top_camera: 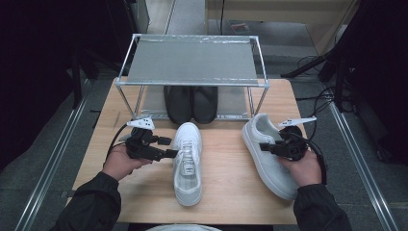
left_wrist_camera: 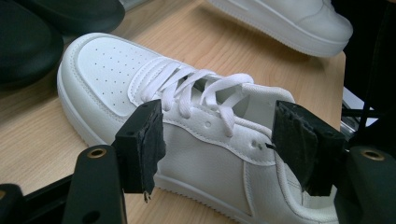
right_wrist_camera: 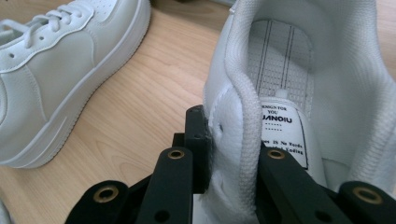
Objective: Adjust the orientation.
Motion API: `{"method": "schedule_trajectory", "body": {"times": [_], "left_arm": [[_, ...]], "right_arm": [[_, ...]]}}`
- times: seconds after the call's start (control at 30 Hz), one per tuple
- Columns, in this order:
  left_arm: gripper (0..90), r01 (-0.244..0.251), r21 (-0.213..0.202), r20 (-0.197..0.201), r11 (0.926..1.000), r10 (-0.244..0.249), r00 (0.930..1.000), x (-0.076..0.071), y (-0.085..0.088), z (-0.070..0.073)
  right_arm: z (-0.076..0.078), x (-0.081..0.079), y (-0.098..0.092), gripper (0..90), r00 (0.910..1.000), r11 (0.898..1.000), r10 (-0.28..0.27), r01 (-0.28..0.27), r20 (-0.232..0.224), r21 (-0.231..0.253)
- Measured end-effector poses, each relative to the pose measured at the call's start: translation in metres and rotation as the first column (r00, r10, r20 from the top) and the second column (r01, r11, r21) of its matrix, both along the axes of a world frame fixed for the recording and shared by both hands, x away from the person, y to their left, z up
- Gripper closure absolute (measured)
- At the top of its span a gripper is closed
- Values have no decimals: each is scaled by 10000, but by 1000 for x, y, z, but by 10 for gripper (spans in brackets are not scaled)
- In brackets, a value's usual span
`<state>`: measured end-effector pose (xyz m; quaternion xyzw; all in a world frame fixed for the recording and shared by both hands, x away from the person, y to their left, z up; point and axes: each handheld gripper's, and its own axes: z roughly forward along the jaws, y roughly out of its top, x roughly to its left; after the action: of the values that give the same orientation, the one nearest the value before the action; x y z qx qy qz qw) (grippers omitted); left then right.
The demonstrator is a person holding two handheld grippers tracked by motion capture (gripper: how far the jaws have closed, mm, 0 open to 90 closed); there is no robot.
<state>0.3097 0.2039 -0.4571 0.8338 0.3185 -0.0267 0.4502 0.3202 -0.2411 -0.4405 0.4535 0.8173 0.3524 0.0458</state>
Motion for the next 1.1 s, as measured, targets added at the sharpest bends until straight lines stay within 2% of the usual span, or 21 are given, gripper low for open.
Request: {"method": "schedule_trajectory", "body": {"times": [0.27, 0.6, 0.67, 0.8, 0.87, 0.97, 1.07, 1.1], "left_arm": [[346, -121, 136, 56, 9998, 120, 9999, -1, 1, -1], [345, -93, 239, 58, 9997, 92, 9999, -2, -1, -3], [345, -93, 268, 78, 9996, 91, 9999, -2, -1, -3], [345, -58, 310, 87, 9995, 55, 9999, -2, -2, -3], [345, -42, 309, 91, 9995, 39, 10000, -3, -2, -3], [345, -44, 318, 92, 9995, 41, 9999, -3, -2, -3], [344, -48, 365, 112, 9993, 44, 9999, -3, -2, -3], [344, -42, 351, 106, 9994, 39, 9999, -2, -2, -3]], "right_arm": [[-11, 1, 32, 819, 9987, 9985, 500, -502, -70, -206], [-19, 3, 66, 812, 9951, 9949, 985, -984, 31, -227], [-24, 2, 69, 814, 9947, 9946, 1008, -1002, 214, -273], [-34, 2, 75, 812, 9944, 9945, 1051, -1051, 130, -40], [-37, 1, 74, 797, 9947, 9949, 995, -999, 259, 147], [-35, 1, 70, 765, 9957, 9953, 910, -916, 201, 315], [-22, -4, 61, 768, 9964, 9961, 702, -726, 472, 507], [-22, -4, 61, 768, 9964, 9961, 702, -726, 472, 507]]}}
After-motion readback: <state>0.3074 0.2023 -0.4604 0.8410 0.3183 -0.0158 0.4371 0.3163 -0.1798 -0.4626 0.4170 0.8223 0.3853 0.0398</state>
